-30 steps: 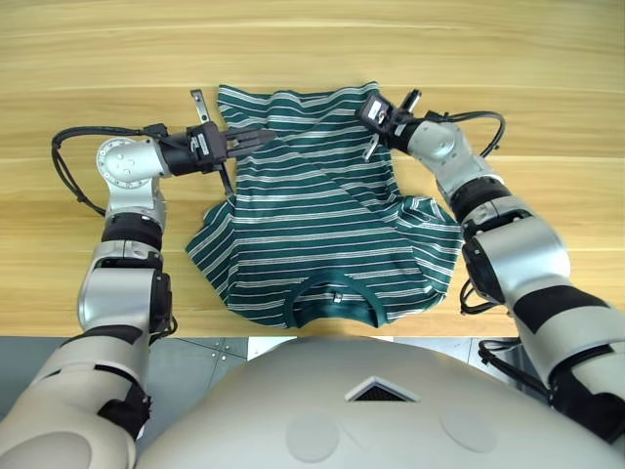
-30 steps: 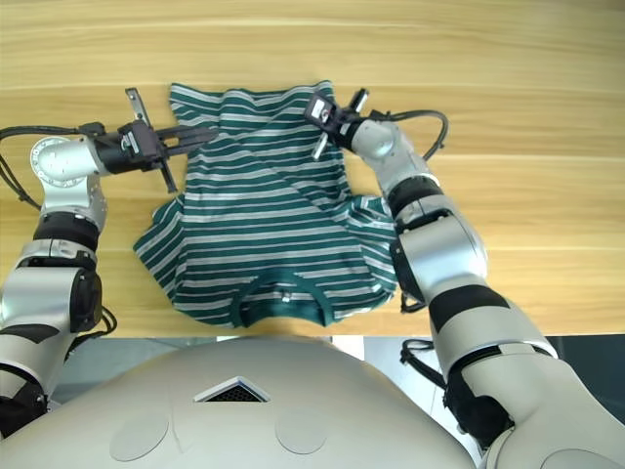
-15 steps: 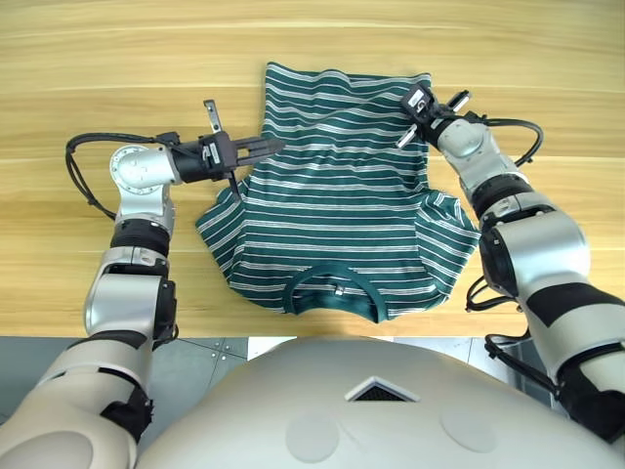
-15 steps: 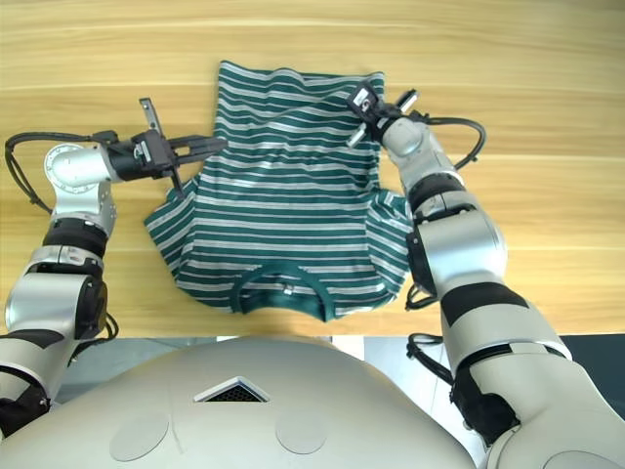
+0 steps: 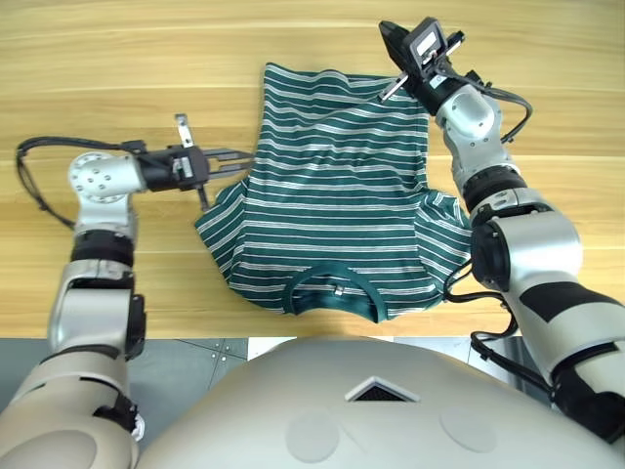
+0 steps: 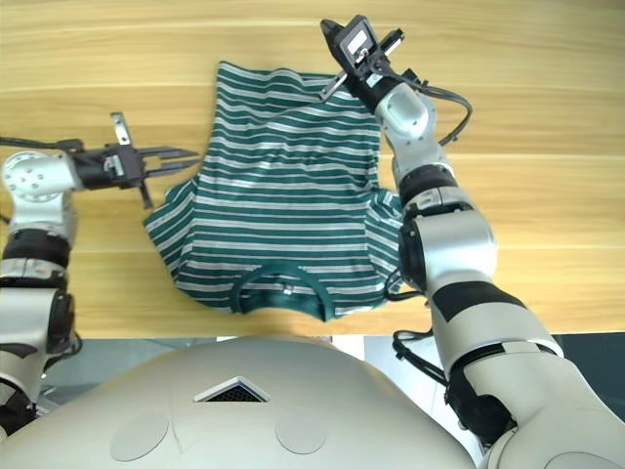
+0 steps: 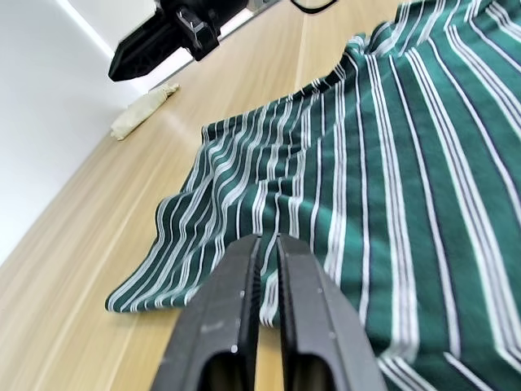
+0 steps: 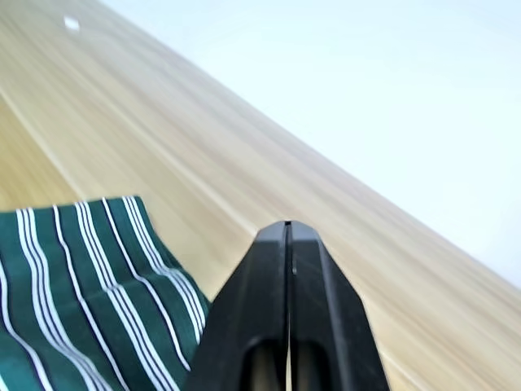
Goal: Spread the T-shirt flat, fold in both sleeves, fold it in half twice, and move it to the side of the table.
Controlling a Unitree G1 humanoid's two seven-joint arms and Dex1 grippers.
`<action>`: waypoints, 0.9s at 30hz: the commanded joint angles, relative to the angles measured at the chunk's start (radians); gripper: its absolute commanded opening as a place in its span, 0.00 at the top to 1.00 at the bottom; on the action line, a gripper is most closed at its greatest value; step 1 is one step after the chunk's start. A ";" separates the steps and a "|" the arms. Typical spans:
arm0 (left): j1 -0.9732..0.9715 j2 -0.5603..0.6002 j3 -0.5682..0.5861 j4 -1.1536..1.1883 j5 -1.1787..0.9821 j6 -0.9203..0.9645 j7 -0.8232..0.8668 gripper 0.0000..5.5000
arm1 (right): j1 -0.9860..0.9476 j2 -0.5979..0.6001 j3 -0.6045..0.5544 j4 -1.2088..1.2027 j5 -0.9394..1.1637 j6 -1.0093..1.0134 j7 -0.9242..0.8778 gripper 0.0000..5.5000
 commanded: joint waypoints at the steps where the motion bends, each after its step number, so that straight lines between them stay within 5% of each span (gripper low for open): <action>1: 0.121 0.189 0.065 -0.120 0.024 -0.021 0.031 0.82 | 0.037 -0.030 -0.031 -0.033 0.044 -0.031 0.042 1.00; 7: 0.252 0.217 0.013 -0.183 0.400 -0.056 0.299 0.64 | 0.071 -0.074 -0.066 -0.057 0.088 -0.035 0.085 1.00; 12: 0.316 0.198 -0.064 -0.295 0.589 -0.021 0.457 0.63 | 0.072 -0.078 -0.069 -0.059 0.094 -0.027 0.104 1.00; 27: 0.401 0.392 -0.070 -0.450 0.624 0.085 0.550 0.63 | 0.084 -0.074 -0.071 -0.050 0.098 -0.019 0.118 1.00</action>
